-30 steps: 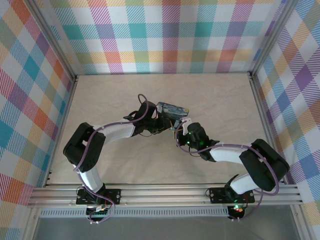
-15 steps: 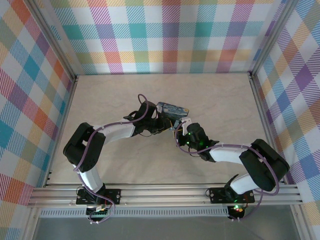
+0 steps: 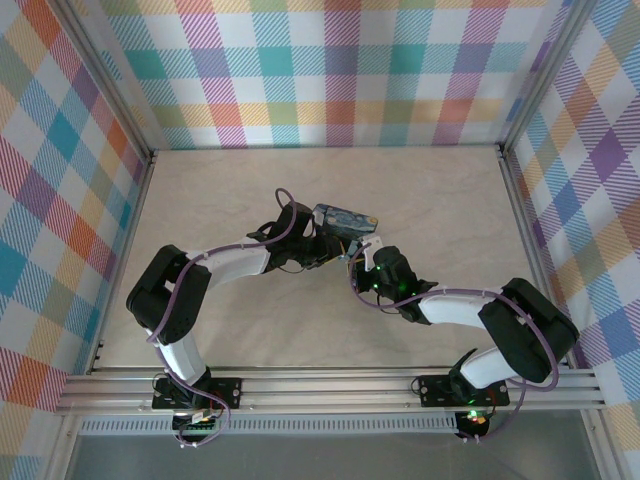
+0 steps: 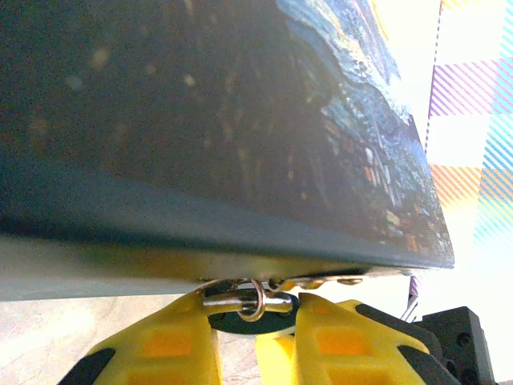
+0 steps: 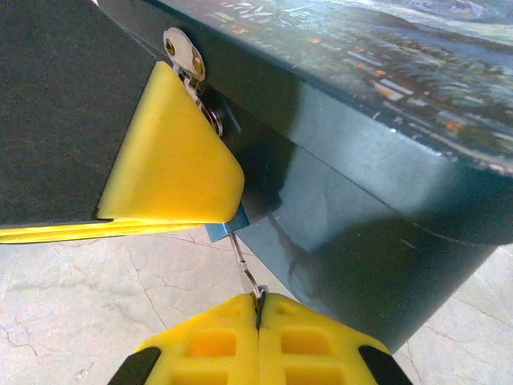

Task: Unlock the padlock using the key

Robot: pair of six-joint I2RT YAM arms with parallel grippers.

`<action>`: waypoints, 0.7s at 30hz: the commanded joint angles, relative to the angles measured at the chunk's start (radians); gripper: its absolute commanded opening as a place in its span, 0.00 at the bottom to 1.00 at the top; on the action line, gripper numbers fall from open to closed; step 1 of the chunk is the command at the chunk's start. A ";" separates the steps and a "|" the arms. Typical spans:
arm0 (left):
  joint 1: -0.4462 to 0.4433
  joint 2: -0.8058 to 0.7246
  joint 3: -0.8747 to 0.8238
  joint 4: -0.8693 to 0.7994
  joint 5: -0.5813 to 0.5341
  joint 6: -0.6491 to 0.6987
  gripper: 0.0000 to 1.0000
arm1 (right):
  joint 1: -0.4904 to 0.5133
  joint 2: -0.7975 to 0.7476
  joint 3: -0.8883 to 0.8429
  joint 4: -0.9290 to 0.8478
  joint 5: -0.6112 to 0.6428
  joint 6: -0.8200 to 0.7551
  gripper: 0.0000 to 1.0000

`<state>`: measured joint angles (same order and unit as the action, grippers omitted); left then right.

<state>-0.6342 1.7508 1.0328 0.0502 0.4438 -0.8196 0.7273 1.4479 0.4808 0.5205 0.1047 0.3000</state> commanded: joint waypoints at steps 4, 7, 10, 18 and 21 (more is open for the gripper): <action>-0.021 -0.025 -0.007 -0.017 0.036 -0.009 0.13 | 0.020 0.023 0.063 0.147 -0.032 -0.045 0.00; -0.021 -0.024 -0.009 -0.017 0.033 -0.009 0.13 | 0.020 0.023 0.068 0.154 -0.052 -0.034 0.00; -0.021 -0.023 -0.009 -0.017 0.027 -0.009 0.13 | 0.019 0.017 0.064 0.169 -0.077 -0.013 0.00; -0.021 -0.019 -0.013 -0.012 0.023 -0.012 0.13 | 0.020 -0.007 0.067 0.146 -0.106 0.019 0.00; -0.021 -0.019 -0.014 -0.015 0.019 -0.010 0.13 | 0.021 -0.012 0.065 0.141 -0.100 0.012 0.00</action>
<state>-0.6338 1.7504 1.0309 0.0422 0.4263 -0.8227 0.7273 1.4750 0.4885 0.5362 0.0856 0.3058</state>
